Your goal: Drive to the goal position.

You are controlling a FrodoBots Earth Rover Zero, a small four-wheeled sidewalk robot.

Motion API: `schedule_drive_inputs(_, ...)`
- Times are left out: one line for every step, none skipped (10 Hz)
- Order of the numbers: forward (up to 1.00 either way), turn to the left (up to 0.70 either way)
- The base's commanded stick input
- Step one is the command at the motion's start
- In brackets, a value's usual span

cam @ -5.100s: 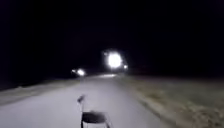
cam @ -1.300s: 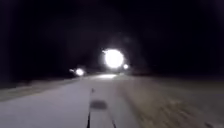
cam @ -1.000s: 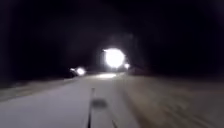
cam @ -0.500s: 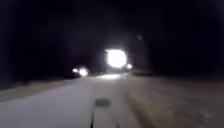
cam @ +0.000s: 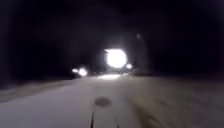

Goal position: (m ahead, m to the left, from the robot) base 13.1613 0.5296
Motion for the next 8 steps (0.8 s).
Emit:
schedule_drive_inputs(1.0,0.0)
schedule_drive_inputs(1.0,0.0)
schedule_drive_inputs(1.0,0.0)
schedule_drive_inputs(1.0,0.0)
schedule_drive_inputs(1.0,0.0)
schedule_drive_inputs(1.0,0.0)
schedule_drive_inputs(1.0,0.0)
schedule_drive_inputs(1.0,0.0)
